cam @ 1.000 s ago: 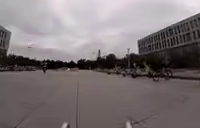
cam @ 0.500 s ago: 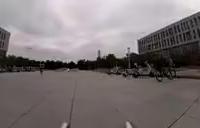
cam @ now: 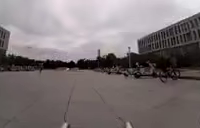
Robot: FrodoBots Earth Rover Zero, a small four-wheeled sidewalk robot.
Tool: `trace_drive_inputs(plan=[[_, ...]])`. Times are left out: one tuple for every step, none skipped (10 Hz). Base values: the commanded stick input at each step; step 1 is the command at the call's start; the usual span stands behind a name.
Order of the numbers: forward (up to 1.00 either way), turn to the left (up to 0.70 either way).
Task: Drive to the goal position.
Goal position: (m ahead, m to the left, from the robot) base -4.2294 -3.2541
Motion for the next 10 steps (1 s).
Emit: trace_drive_inputs(plan=[[0.70, 0.00], [0.70, 0.00], [0.70, 0.00], [0.70, 0.00], [0.70, 0.00], [0.70, 0.00], [0.70, 0.00], [0.70, 0.00], [0.70, 0.00], [0.70, 0.00]])
